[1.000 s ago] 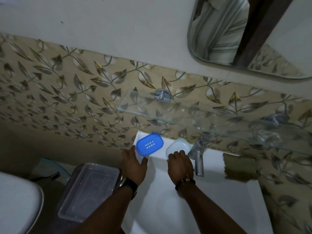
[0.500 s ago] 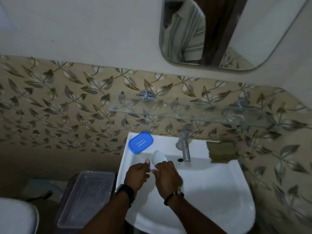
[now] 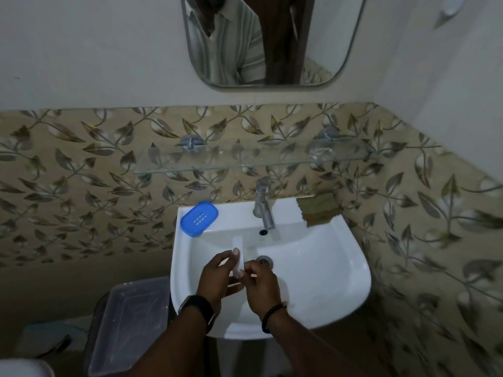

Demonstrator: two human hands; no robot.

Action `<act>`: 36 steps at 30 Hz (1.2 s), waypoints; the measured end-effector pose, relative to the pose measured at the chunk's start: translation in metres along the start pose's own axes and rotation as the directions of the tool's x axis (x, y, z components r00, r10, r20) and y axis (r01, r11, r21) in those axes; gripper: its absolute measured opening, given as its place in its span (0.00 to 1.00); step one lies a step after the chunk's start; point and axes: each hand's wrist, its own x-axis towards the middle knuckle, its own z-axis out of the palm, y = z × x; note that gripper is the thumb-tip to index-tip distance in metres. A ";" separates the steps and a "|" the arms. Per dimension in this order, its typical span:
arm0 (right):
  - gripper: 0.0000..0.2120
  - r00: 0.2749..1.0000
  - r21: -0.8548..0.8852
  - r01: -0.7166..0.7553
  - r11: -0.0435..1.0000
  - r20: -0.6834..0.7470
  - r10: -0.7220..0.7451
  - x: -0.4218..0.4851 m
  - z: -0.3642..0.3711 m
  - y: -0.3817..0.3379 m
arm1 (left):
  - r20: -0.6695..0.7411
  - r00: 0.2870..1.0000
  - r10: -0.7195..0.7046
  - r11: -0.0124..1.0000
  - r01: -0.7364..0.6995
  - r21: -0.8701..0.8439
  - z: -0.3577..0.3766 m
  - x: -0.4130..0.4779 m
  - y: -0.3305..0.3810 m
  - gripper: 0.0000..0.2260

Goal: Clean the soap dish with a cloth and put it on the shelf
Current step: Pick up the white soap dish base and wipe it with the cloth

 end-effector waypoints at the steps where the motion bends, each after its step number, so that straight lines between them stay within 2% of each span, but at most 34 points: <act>1: 0.09 1.000 0.033 0.005 0.999 0.004 -0.005 -0.001 -0.001 0.002 | -0.001 1.000 -0.001 1.000 0.001 -0.013 0.002 -0.001 0.001 0.17; 5: 0.06 0.997 0.101 0.065 0.993 0.037 -0.069 -0.001 -0.011 0.008 | -0.010 1.000 -0.009 0.999 0.009 0.042 0.012 0.002 0.010 0.20; 9: 0.02 0.980 0.062 0.163 0.985 0.103 -0.169 0.008 -0.027 0.023 | -0.106 0.990 0.096 0.985 -0.079 0.151 0.026 0.011 0.013 0.19; 10: 0.04 0.974 0.039 0.190 0.981 0.118 -0.193 0.012 -0.034 0.027 | -0.128 0.986 0.109 0.984 -0.088 0.157 0.028 0.013 0.012 0.17; 12: 0.06 0.971 -0.033 0.214 0.976 0.121 -0.209 0.025 -0.054 0.038 | -0.155 0.984 0.093 0.993 -0.081 0.086 0.031 0.016 0.008 0.13; 15: 0.04 0.980 -0.257 0.199 0.946 0.047 -0.194 0.064 -0.096 0.058 | -0.151 0.987 -0.055 0.982 0.026 -0.186 0.028 0.020 0.002 0.09; 17: 0.07 0.982 -0.434 0.171 0.884 0.002 -0.189 0.101 -0.129 0.063 | -0.096 0.981 -0.168 0.929 0.125 -0.349 0.025 0.021 0.000 0.12; 19: 0.11 0.977 -0.592 0.179 0.786 0.015 -0.212 0.141 -0.163 0.062 | -0.064 0.975 -0.213 0.903 0.171 -0.395 0.025 0.023 0.000 0.16; 21: 0.13 0.963 -0.760 0.228 0.609 0.085 -0.255 0.181 -0.190 0.061 | -0.055 0.977 -0.204 0.903 0.167 -0.396 0.024 0.023 0.001 0.19; 22: 0.16 0.971 -0.823 0.209 0.528 0.113 -0.208 0.196 -0.201 0.062 | -0.057 0.979 -0.193 0.903 0.155 -0.400 0.024 0.023 0.003 0.19; 24: 0.24 0.992 -0.893 0.118 0.434 0.123 -0.016 0.219 -0.217 0.069 | -0.064 0.985 -0.161 0.901 0.120 -0.417 0.024 0.025 0.006 0.20; 26: 0.25 0.987 -0.926 0.112 0.362 0.146 0.070 0.227 -0.223 0.082 | -0.060 0.989 -0.138 0.896 0.099 -0.432 0.025 0.027 0.009 0.20; 27: 0.23 0.986 -0.934 0.124 0.335 0.153 0.060 0.227 -0.222 0.086 | -0.057 0.990 -0.126 0.896 0.089 -0.435 0.026 0.028 0.011 0.21; 30: 0.20 0.989 -0.954 0.134 0.268 0.113 -0.091 0.222 -0.216 0.095 | -0.093 0.992 -0.083 0.925 0.042 -0.378 0.033 0.028 0.013 0.25; 31: 0.20 0.988 -0.951 0.130 0.279 0.100 -0.120 0.220 -0.213 0.096 | -0.127 0.990 -0.062 0.941 0.016 -0.338 0.034 0.027 0.013 0.26; 32: 0.19 0.988 -0.934 0.119 0.337 0.077 -0.136 0.220 -0.211 0.099 | -0.154 0.987 -0.041 0.954 -0.007 -0.300 0.036 0.027 0.014 0.27; 33: 0.18 0.991 -0.883 0.087 0.462 0.032 -0.126 0.218 -0.209 0.100 | -0.178 0.984 -0.020 0.963 -0.029 -0.269 0.037 0.027 0.014 0.27; 34: 0.17 0.997 -0.769 0.010 0.639 -0.044 -0.068 0.216 -0.207 0.096 | -0.200 0.980 0.001 0.969 -0.051 -0.244 0.038 0.026 0.015 0.28; 35: 0.15 0.993 -0.582 -0.085 0.809 -0.120 0.018 0.214 -0.206 0.088 | -0.219 0.975 0.023 0.973 -0.072 -0.218 0.039 0.025 0.018 0.29; 36: 0.11 0.983 -0.343 -0.144 0.928 -0.160 0.094 0.208 -0.203 0.077 | -0.235 0.971 0.042 0.978 -0.088 -0.189 0.040 0.024 0.020 0.29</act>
